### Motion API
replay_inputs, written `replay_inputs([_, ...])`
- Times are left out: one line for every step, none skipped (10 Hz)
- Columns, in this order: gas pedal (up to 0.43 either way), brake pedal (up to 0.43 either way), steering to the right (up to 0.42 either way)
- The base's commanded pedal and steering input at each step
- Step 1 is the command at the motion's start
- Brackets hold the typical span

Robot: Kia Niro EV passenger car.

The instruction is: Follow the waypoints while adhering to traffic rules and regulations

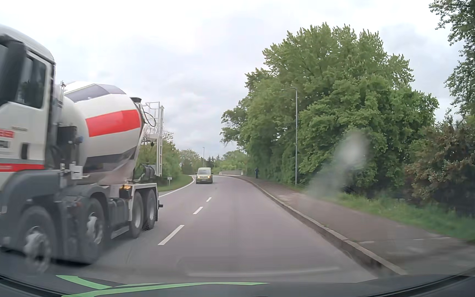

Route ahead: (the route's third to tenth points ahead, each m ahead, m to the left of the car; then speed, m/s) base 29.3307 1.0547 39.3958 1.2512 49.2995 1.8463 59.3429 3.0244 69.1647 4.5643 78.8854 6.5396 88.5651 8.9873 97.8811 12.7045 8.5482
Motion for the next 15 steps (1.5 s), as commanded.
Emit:
replay_inputs([0.398,0.000,0.011])
replay_inputs([0.398,0.000,0.006])
replay_inputs([0.409,0.000,0.004])
replay_inputs([0.409,0.000,0.004])
replay_inputs([0.409,0.000,0.004])
replay_inputs([0.409,0.000,0.001])
replay_inputs([0.409,0.000,0.000])
replay_inputs([0.409,0.000,-0.001])
replay_inputs([0.421,0.000,-0.001])
replay_inputs([0.421,0.000,-0.001])
replay_inputs([0.421,0.000,-0.001])
replay_inputs([0.421,0.000,-0.002])
replay_inputs([0.421,0.000,-0.004])
replay_inputs([0.421,0.000,-0.005])
replay_inputs([0.421,0.000,-0.005])
